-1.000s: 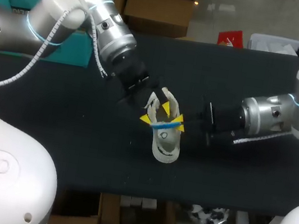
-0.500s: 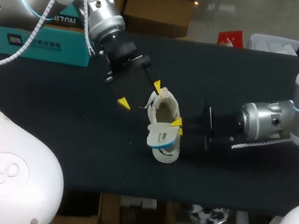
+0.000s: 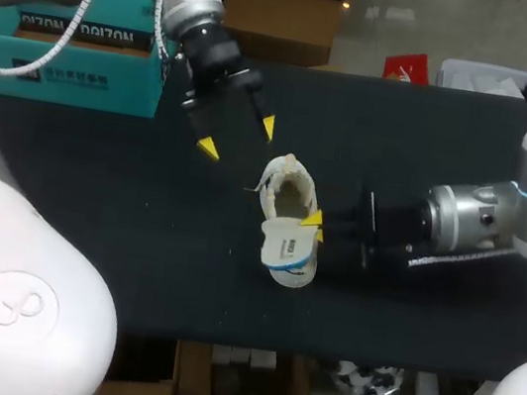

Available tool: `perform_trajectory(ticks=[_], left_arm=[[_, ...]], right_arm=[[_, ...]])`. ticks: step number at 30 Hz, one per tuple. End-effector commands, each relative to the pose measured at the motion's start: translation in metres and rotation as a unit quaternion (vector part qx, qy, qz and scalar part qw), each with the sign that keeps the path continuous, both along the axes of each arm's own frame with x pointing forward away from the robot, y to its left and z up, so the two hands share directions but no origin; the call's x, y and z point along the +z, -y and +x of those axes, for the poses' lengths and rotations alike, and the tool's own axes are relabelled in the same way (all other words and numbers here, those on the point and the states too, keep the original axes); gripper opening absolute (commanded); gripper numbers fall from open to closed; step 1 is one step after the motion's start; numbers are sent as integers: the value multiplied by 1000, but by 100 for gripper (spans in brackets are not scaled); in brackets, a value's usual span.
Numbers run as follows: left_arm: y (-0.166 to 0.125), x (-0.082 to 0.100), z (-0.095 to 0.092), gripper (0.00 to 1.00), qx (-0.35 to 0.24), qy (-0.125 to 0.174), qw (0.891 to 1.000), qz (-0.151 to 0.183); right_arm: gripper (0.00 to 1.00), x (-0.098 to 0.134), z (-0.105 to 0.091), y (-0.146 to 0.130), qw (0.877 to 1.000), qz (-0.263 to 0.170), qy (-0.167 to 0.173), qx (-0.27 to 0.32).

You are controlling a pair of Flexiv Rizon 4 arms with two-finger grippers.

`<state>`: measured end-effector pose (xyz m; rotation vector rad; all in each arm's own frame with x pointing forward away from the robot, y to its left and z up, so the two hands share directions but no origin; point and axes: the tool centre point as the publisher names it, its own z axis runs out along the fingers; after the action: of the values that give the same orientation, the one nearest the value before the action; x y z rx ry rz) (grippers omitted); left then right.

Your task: Open the shoe tongue, take the insole out of the shoe, put the insole back into the shoe, and pack the shoe into the shoebox

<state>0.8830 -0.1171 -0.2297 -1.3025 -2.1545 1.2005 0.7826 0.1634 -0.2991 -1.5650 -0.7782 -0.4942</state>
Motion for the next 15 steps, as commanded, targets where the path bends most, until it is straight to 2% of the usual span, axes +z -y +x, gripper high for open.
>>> perform_trajectory(ticks=[1,10,13,15], left_arm=[[1,1,4,100,-5,-1,1000,5],[2,-1,-3,100,2,9,1000,-6],[1,-4,-10,100,24,25,999,-31],[0,-5,-15,100,36,23,997,-59]], right_arm=[[0,-2,0,2,1000,5,0,1],[0,-2,-1,4,1000,7,2,-1],[0,-2,0,4,1000,11,3,-3],[0,-2,0,4,1000,14,3,-5]])
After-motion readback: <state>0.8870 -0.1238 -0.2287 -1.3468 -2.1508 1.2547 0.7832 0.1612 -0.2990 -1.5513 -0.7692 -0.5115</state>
